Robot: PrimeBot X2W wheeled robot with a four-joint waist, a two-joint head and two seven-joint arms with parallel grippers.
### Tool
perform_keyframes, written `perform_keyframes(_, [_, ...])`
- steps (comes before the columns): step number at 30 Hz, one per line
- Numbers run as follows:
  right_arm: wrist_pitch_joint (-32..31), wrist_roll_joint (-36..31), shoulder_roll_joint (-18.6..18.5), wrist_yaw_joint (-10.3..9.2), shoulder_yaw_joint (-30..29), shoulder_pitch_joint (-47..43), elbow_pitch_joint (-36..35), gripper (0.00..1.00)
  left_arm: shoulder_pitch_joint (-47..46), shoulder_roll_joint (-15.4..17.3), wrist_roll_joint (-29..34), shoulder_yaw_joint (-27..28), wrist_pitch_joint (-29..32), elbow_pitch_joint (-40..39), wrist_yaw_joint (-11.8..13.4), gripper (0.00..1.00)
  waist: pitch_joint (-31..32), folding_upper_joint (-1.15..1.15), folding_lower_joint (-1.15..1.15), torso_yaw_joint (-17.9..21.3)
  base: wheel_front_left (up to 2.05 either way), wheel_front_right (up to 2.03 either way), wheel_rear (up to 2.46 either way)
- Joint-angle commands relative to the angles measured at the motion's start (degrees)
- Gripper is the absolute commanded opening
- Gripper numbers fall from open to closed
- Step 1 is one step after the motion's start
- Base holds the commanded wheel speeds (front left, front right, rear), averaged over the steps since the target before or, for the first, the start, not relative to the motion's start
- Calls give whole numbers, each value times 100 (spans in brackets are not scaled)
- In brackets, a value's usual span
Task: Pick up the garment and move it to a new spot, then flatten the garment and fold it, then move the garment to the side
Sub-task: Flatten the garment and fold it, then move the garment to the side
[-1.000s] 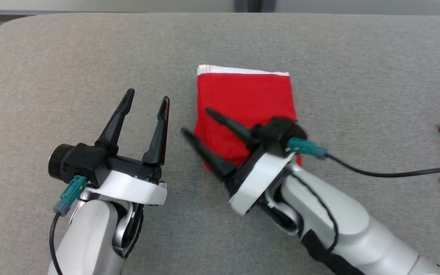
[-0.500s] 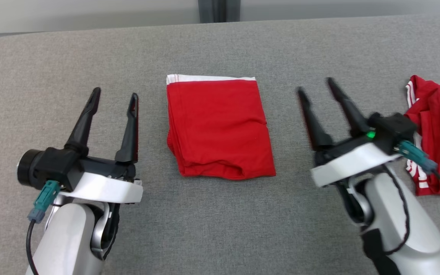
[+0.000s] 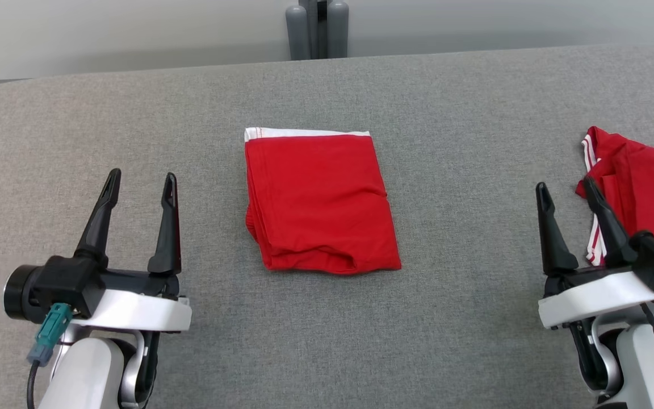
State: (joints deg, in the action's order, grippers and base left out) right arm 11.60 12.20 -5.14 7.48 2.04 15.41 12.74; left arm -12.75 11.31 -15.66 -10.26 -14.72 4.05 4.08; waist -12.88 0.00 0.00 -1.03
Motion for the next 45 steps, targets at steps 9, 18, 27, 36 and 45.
perform_keyframes(9, [-259,-94,86,3,-211,-385,-435,100,155,37,-32,-51,53,-52,56,100,111,0,0,-44,0,0,0])
perform_keyframes(18, [-560,46,55,3,17,-191,-281,100,10,-21,-53,-172,67,-57,16,100,76,0,0,-349,0,0,0])
perform_keyframes(27, [-574,382,61,3,996,367,1075,100,-32,-79,-90,-294,44,53,-40,100,-6,0,0,-697,0,0,0])
perform_keyframes(36, [-262,997,182,3,1933,990,2473,100,-114,-89,-62,-376,18,129,-58,100,-88,0,0,-846,0,0,0])
perform_keyframes(45, [-395,2203,218,3,2992,1288,3039,0,-207,-71,-84,-421,10,158,-63,100,-104,0,0,-798,0,0,0])
